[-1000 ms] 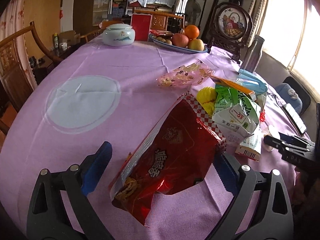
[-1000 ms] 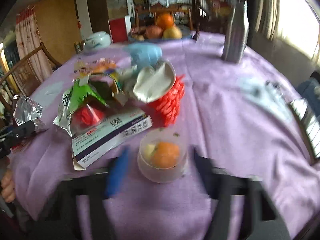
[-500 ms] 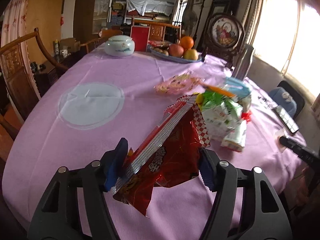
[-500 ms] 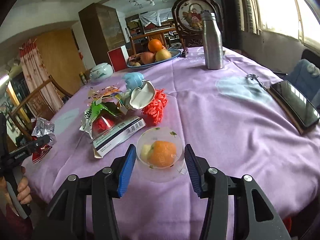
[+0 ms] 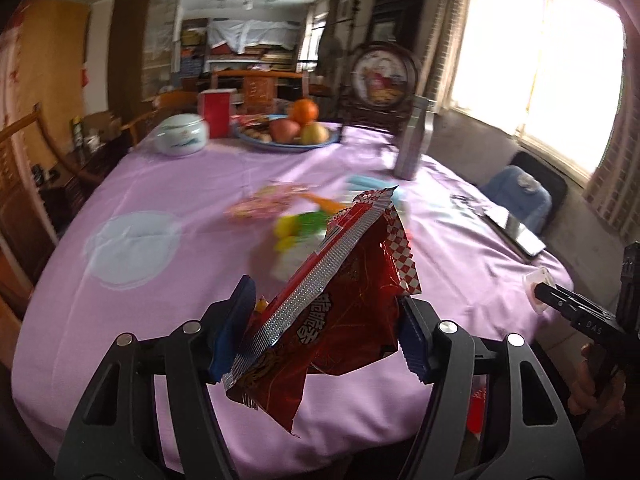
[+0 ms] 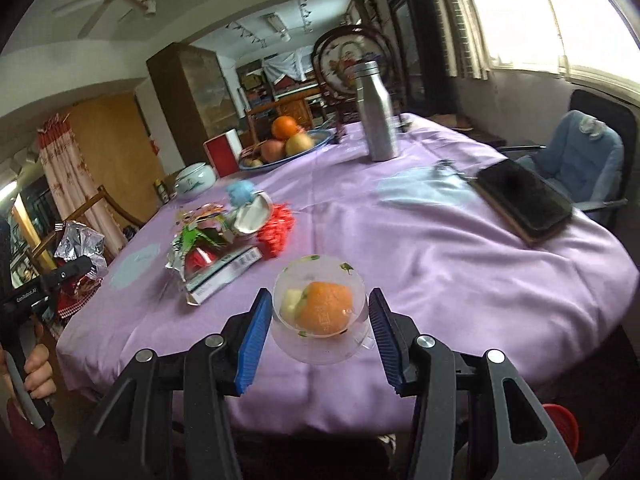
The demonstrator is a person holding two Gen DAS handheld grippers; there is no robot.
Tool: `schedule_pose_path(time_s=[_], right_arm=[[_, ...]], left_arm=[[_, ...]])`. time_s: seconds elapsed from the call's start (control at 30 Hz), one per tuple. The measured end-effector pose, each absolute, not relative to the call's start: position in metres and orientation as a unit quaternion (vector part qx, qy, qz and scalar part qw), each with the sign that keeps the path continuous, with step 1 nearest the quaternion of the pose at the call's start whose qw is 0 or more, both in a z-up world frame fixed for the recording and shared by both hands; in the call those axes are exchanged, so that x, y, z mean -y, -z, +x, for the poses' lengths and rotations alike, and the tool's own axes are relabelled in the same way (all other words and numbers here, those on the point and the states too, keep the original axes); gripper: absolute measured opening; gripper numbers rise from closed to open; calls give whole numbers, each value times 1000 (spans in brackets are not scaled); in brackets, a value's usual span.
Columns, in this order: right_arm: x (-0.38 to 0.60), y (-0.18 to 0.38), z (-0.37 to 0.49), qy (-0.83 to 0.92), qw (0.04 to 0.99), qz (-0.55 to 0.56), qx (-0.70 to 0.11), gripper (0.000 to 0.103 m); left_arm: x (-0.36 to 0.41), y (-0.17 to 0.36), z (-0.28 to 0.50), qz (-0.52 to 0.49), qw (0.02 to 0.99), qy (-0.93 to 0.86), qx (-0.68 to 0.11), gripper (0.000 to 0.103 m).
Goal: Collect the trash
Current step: 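Carry the red snack bag with the left tool while the right tool lifts a clear cup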
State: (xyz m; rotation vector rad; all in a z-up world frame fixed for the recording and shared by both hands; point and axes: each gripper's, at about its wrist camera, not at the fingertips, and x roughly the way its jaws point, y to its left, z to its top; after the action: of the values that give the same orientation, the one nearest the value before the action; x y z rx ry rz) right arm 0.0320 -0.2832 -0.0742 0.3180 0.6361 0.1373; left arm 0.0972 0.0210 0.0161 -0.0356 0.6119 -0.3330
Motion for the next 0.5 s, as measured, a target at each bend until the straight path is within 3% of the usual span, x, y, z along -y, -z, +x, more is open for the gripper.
schedule_pose_path(time_s=[0.5], right_arm=[[428,148,-71,77,911,215,-343,50]], left_arm=[[175,27,60,48,869,351,-346,65]])
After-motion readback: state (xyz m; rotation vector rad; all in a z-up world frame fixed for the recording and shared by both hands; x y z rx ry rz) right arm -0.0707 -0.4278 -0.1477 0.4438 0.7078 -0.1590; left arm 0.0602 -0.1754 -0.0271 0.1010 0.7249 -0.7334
